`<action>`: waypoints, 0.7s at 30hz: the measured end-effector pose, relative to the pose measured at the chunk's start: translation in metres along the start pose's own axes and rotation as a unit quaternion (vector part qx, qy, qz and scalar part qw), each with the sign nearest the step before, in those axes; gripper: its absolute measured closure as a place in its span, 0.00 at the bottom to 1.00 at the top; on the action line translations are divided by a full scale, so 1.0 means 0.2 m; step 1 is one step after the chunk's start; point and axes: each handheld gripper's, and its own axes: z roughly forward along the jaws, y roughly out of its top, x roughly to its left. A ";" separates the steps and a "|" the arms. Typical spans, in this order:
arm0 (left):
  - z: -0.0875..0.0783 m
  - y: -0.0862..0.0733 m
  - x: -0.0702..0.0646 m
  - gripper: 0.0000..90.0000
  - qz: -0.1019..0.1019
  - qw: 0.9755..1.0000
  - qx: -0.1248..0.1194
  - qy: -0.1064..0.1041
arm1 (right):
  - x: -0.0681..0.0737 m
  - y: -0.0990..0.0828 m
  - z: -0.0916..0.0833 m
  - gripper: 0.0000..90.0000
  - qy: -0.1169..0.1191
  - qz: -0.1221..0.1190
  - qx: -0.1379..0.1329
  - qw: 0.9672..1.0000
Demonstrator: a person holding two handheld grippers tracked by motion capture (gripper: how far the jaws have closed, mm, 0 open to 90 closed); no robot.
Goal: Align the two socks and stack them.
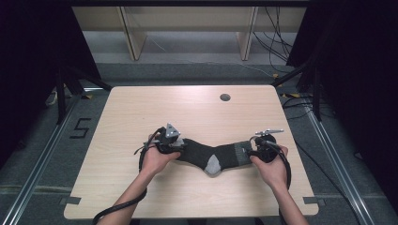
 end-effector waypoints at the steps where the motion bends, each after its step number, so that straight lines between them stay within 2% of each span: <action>1: 0.00 0.00 0.00 0.48 -0.008 1.000 -0.004 0.006 | 0.00 0.00 -0.01 0.57 -0.002 0.013 0.000 1.000; 3: -0.01 -0.01 0.02 0.44 -0.013 1.000 0.002 0.006 | -0.02 0.00 0.00 0.56 -0.006 0.008 0.004 1.000; 4: 0.00 -0.02 0.03 0.43 -0.024 1.000 0.000 0.002 | -0.03 0.00 0.02 0.56 0.001 0.019 0.008 1.000; 5: 0.00 -0.03 0.03 0.43 -0.030 1.000 0.007 0.001 | -0.03 -0.01 0.03 0.56 -0.003 0.029 0.012 1.000; 6: 0.00 -0.03 0.03 0.45 -0.030 1.000 0.007 0.001 | -0.03 -0.01 0.03 0.56 -0.003 0.029 0.012 1.000; 7: 0.01 -0.04 0.04 0.48 -0.028 0.999 0.019 -0.008 | -0.05 -0.02 0.05 0.60 0.010 0.016 0.021 1.000; 8: 0.03 -0.05 0.04 0.52 -0.020 0.999 0.033 -0.020 | -0.05 -0.02 0.05 0.62 0.013 0.017 0.022 1.000; 9: 0.03 -0.05 0.04 0.53 -0.020 0.999 0.033 -0.020 | -0.05 -0.02 0.05 0.62 0.013 0.017 0.022 1.000; 10: 0.04 -0.05 0.04 0.54 -0.023 0.999 0.037 -0.022 | -0.04 -0.02 0.06 0.68 0.026 0.024 0.027 0.999; 11: 0.04 -0.05 0.04 0.55 -0.023 0.999 0.037 -0.022 | -0.04 -0.02 0.06 0.68 0.026 0.024 0.027 0.999; 12: 0.04 -0.06 0.05 0.55 -0.023 0.999 0.036 -0.023 | -0.02 -0.02 0.06 0.68 0.031 0.046 0.029 0.998; 13: 0.04 -0.06 0.05 0.56 -0.027 0.999 0.038 -0.023 | -0.04 -0.01 0.07 0.69 0.021 0.020 0.024 0.999; 15: 0.04 -0.07 0.07 0.57 -0.033 0.998 0.042 -0.017 | -0.02 0.00 0.08 0.69 0.034 0.024 0.025 0.999; 17: 0.03 -0.07 0.08 0.57 -0.032 0.998 0.042 -0.016 | -0.01 0.00 0.08 0.69 0.035 0.028 0.026 0.999; 18: 0.02 -0.08 0.09 0.57 -0.034 0.998 0.042 -0.015 | 0.00 0.00 0.08 0.69 0.035 0.019 0.028 0.999; 19: 0.01 -0.09 0.10 0.57 -0.036 0.998 0.044 -0.013 | 0.02 0.01 0.09 0.69 0.041 0.024 0.030 0.998; 21: 0.00 -0.10 0.11 0.57 -0.041 0.998 0.044 -0.010 | 0.04 0.02 0.10 0.68 0.049 0.017 0.029 0.998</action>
